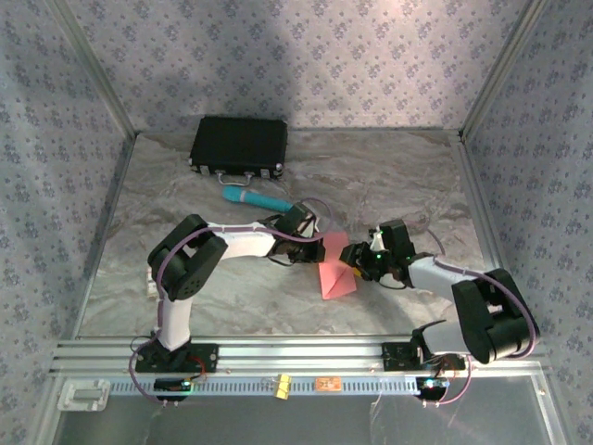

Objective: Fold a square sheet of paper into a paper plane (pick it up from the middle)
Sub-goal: Move the paper to the center of the table, then turn over the paper at the center of the table.

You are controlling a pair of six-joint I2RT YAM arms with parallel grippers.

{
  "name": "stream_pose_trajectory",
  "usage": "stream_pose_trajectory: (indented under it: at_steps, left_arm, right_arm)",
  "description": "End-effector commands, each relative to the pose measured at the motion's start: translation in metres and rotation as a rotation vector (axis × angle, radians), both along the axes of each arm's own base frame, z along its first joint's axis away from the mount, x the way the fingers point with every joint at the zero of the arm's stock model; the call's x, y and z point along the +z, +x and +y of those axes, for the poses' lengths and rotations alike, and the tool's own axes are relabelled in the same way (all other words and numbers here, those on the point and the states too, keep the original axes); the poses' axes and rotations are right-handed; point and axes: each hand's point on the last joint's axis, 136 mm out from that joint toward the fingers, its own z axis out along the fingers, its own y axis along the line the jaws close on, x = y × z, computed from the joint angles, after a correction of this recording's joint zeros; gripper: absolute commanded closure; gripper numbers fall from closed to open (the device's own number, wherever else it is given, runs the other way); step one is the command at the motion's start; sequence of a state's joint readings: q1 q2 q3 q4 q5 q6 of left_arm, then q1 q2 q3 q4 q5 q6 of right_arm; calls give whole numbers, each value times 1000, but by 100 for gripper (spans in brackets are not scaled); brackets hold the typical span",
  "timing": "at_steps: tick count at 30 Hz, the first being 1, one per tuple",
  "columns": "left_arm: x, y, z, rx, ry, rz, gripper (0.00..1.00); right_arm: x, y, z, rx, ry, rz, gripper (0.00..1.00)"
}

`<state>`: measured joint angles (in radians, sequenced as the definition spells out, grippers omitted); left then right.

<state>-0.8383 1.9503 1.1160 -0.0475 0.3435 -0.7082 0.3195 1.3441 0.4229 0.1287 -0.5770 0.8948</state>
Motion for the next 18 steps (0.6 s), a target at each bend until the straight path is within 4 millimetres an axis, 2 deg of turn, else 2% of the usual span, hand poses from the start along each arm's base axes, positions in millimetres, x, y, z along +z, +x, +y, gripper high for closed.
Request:
stream_pose_trajectory:
  at_steps: [1, 18]
  left_arm:
    - [-2, -8, 4, 2, 23, 19, 93]
    - [2, -7, 3, 14, 3, 15, 91]
  right_arm:
    - [-2, 0, 0, 11, 17, -6, 56]
    - [-10, -2, -5, 28, 10, -25, 76]
